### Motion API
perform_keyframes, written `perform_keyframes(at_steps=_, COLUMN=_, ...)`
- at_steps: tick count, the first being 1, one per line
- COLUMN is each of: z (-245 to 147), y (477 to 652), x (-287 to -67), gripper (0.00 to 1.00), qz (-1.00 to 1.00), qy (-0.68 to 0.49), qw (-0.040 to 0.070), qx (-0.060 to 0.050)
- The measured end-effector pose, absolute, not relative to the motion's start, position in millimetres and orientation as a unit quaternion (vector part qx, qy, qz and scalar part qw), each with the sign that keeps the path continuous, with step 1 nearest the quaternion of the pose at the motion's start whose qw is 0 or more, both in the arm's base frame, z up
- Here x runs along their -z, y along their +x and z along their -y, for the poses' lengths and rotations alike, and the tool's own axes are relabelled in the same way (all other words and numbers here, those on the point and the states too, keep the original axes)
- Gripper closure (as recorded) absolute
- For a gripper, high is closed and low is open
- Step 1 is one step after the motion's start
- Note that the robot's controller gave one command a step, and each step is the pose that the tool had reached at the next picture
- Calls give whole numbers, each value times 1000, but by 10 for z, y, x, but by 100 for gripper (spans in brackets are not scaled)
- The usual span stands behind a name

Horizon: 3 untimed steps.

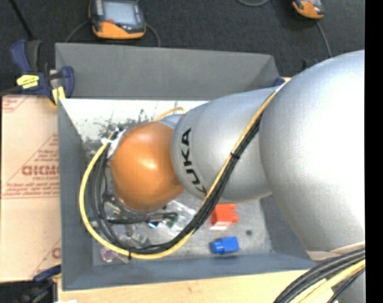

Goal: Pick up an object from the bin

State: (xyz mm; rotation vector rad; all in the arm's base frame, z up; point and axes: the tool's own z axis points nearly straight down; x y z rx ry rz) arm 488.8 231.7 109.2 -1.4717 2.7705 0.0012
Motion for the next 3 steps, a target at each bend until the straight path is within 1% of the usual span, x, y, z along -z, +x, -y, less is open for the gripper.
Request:
perform_keyframes(at_steps=1, z=-2260, y=4896, x=-693, gripper=0, qz=-798, qy=-603, qw=-1, qx=0)
perform_keyframes(at_steps=2, z=-2270, y=4901, x=-706, gripper=100, qz=-799, qy=-601, qw=0, qx=-1)
perform_keyframes(at_steps=3, z=-2167, y=5163, x=-1117, gripper=100, qz=-797, qy=-604, qw=4, qx=1)
